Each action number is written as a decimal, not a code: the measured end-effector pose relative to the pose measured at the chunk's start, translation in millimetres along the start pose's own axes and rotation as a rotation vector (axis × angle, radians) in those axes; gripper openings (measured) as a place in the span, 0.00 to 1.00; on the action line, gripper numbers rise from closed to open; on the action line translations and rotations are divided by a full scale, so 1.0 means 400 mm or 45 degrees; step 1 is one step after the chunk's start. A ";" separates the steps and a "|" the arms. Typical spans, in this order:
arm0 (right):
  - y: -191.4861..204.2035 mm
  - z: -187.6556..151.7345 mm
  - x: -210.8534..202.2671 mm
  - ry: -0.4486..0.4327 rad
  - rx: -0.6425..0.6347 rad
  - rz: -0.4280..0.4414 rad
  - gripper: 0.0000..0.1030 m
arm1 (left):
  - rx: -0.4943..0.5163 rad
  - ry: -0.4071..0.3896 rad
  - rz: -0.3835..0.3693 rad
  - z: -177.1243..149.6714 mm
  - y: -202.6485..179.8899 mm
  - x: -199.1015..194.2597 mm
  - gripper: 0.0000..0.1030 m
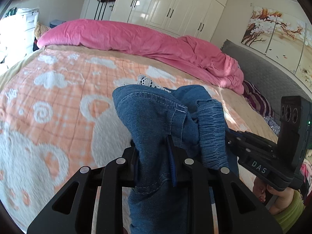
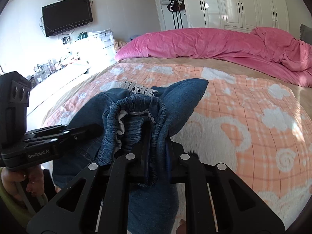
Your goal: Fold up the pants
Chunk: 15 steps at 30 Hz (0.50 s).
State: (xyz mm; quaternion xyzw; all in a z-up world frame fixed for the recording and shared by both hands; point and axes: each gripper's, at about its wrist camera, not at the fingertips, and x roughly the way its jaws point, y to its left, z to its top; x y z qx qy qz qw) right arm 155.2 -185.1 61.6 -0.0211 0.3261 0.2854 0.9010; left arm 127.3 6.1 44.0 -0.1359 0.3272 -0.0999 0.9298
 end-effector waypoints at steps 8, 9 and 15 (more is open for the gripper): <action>-0.066 0.033 0.147 0.073 0.091 -0.062 0.07 | 0.011 0.034 0.056 0.036 0.046 0.148 0.22; -0.078 0.027 0.173 0.102 0.104 -0.068 0.08 | 0.015 0.060 0.065 0.026 0.057 0.179 0.22; -0.135 -0.041 0.271 0.249 0.185 -0.153 0.22 | -0.015 0.149 0.125 -0.017 0.112 0.250 0.38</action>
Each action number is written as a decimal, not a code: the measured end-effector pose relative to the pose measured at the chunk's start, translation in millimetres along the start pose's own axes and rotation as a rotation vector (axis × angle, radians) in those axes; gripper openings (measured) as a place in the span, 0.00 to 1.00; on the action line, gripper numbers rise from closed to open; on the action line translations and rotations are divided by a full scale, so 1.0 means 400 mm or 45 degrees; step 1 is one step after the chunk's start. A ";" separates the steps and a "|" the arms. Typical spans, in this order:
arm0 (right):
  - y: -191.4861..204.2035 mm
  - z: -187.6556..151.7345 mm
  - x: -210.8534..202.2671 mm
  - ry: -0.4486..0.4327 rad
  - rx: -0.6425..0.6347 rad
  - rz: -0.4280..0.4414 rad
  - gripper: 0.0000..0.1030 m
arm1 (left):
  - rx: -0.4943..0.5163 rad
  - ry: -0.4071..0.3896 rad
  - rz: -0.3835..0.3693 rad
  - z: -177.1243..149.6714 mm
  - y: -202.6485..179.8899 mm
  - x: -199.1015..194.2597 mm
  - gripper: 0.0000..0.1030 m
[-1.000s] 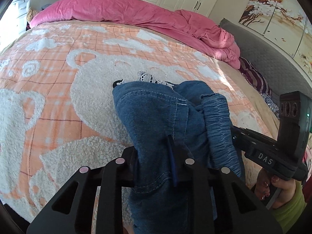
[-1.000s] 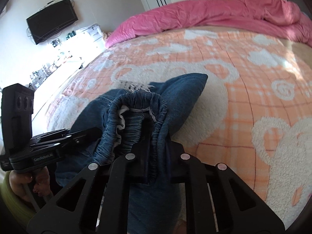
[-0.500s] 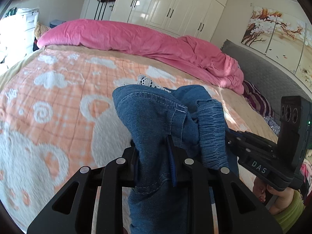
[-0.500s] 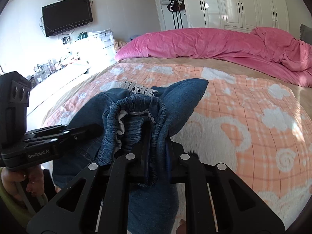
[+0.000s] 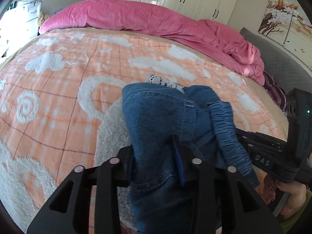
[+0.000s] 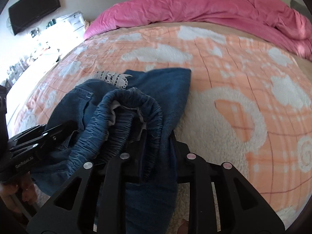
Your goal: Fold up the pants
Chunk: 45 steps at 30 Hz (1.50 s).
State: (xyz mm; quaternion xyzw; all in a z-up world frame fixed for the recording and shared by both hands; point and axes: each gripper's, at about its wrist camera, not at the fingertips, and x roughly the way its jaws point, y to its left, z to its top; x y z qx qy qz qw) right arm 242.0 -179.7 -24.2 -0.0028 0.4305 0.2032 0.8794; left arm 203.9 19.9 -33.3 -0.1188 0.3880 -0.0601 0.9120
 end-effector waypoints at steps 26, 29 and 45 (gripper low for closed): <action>-0.037 -0.071 -0.078 -0.042 0.042 -0.158 0.67 | -0.041 -0.013 0.043 -0.036 0.034 -0.068 0.83; -0.040 -0.076 -0.092 -0.054 0.062 -0.148 0.72 | -0.030 -0.024 0.040 -0.041 0.030 -0.083 0.85; -0.004 -0.136 -0.218 -0.222 0.022 -0.168 0.87 | -0.029 -0.105 0.060 -0.118 0.029 -0.209 0.92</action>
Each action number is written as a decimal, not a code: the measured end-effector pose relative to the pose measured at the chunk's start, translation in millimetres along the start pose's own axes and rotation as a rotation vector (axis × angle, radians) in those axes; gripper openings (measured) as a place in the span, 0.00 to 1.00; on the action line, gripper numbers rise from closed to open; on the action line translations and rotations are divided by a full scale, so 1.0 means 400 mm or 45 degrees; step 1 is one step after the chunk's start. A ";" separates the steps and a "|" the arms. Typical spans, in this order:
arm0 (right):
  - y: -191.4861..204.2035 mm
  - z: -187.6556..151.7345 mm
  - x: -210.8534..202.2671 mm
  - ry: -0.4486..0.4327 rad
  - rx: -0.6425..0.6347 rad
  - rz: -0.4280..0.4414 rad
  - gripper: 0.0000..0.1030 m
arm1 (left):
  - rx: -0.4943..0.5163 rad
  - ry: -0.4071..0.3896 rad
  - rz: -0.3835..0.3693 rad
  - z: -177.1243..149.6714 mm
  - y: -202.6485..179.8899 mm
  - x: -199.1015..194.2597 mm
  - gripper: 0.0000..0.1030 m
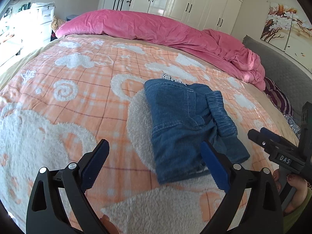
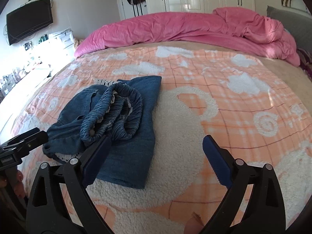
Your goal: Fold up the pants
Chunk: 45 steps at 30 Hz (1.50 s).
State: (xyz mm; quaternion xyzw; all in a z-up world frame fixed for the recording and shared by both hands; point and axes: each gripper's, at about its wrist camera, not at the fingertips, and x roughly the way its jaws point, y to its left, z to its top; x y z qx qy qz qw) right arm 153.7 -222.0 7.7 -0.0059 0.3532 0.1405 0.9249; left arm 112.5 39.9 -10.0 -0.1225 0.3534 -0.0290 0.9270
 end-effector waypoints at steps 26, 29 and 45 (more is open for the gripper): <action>0.041 -0.084 -0.253 -0.233 -0.045 0.004 0.91 | 0.024 -0.132 0.087 -0.097 0.001 -0.242 0.96; 0.044 -0.091 -0.281 -0.248 -0.043 0.024 0.91 | 0.029 -0.137 0.080 -0.110 -0.009 -0.263 0.96; 0.057 -0.122 -0.364 -0.253 -0.059 0.041 0.91 | 0.071 -0.134 0.056 -0.152 -0.065 -0.314 0.96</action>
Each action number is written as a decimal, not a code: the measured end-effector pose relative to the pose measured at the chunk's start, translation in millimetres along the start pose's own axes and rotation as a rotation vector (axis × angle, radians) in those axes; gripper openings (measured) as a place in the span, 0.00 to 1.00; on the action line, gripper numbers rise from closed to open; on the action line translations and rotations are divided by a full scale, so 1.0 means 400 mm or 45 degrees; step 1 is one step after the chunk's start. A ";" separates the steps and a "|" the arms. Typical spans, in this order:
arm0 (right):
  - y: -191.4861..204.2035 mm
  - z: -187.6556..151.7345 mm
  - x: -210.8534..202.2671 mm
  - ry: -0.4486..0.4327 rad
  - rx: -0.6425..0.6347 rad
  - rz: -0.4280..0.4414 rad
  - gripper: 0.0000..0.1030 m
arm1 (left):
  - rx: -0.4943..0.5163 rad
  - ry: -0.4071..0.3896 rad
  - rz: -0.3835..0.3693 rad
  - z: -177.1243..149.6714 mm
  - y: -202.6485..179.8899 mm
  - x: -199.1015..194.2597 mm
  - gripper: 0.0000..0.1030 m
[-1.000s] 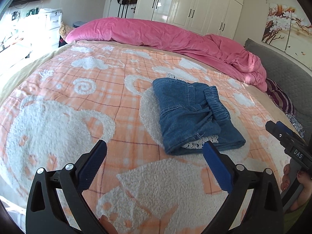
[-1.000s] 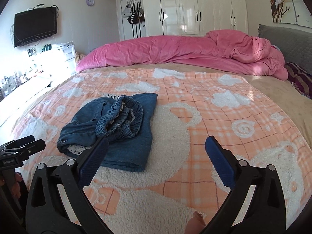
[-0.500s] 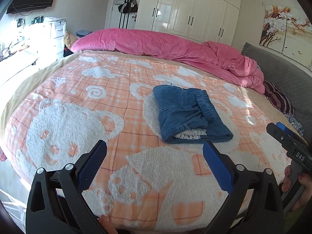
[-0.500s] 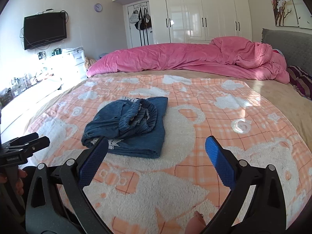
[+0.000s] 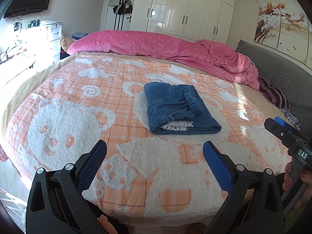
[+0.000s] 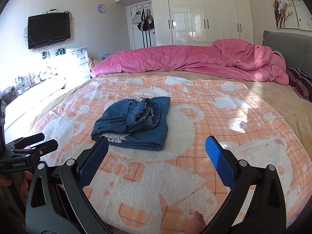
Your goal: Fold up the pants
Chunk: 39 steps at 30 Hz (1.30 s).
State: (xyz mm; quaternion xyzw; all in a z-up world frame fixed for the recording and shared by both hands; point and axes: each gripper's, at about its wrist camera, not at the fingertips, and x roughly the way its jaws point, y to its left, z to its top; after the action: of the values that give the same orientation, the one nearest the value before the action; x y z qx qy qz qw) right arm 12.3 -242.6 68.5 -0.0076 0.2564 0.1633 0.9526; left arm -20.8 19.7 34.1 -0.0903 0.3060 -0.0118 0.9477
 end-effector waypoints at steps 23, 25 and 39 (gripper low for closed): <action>0.014 -0.110 0.025 0.127 -0.036 -0.001 0.91 | -0.042 0.074 -0.008 -0.093 0.000 0.028 0.96; 0.011 -0.114 0.032 0.133 -0.034 -0.004 0.91 | -0.036 0.079 -0.008 -0.098 -0.003 0.035 0.96; -0.011 -0.143 0.066 0.150 0.012 -0.022 0.91 | 0.007 0.074 -0.010 -0.116 -0.022 0.068 0.96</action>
State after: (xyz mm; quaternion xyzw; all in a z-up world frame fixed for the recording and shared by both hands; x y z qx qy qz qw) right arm 7.4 -244.5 5.5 -0.0151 0.3127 0.1532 0.9373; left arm -25.6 1.4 -17.2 -0.0885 0.3329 -0.0190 0.9386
